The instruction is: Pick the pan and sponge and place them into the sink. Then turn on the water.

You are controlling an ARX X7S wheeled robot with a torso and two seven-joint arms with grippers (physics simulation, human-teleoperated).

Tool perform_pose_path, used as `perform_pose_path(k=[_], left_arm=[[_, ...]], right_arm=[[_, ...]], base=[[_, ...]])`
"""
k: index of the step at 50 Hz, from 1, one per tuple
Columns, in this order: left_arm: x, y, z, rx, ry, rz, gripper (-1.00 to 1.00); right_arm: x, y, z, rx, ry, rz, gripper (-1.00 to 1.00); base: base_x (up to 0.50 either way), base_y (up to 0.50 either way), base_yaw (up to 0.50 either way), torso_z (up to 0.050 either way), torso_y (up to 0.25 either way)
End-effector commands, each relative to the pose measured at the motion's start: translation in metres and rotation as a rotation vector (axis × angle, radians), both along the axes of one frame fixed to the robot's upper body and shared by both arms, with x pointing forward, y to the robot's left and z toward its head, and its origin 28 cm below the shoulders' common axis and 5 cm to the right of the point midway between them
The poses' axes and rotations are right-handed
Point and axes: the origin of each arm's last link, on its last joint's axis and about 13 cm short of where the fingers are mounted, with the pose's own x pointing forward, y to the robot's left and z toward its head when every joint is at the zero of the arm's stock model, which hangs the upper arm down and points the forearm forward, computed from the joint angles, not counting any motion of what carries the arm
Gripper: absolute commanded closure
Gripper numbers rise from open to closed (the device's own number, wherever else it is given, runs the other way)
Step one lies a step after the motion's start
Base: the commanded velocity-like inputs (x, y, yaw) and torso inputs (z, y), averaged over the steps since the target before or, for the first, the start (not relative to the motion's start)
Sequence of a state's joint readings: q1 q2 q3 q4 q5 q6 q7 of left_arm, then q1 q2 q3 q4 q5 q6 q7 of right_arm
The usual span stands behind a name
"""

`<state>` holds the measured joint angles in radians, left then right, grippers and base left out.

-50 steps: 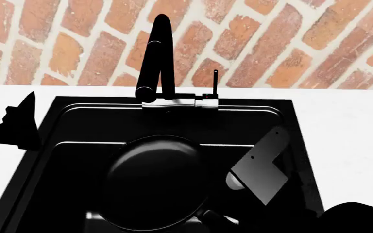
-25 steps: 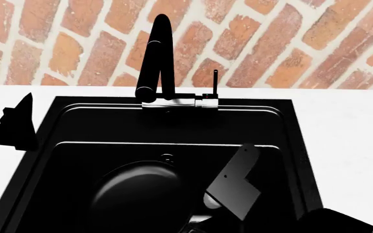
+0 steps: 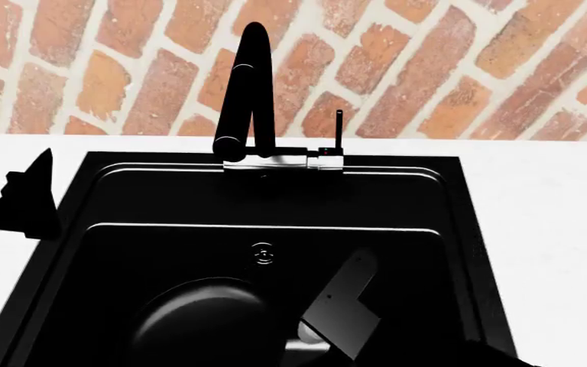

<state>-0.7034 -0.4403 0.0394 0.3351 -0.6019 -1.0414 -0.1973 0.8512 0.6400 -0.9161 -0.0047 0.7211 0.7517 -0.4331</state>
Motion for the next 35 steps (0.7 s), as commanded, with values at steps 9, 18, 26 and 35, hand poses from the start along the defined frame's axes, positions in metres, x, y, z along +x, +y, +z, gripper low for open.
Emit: perform_pose_path(k=[9,18,26,35], left_arm=[[0.0,0.0,0.001,0.004,-0.003,0.003,-1.0],[0.0,0.0,0.0,0.003,-0.001,0.004,-1.0],[0.0,0.0,-0.003,0.002,0.004,0.004,-1.0],[-0.001,0.003,-0.003,0.002,0.006,0.005,-1.0]], right_arm=[[0.01,0.013,-0.028,0.032,0.01,0.005,1.0],[0.014,0.017,-0.044,0.028,0.043,0.022,1.0],[0.021,0.019,-0.051,0.01,0.065,0.031,1.0],[0.031,0.023,-0.064,-0.008,0.094,0.027,1.0]], base=[[0.0,0.0,0.0,0.001,0.001],[0.0,0.0,0.0,0.0,0.001],[0.0,0.0,0.0,0.001,0.001],[0.0,0.0,0.0,0.0,0.001]])
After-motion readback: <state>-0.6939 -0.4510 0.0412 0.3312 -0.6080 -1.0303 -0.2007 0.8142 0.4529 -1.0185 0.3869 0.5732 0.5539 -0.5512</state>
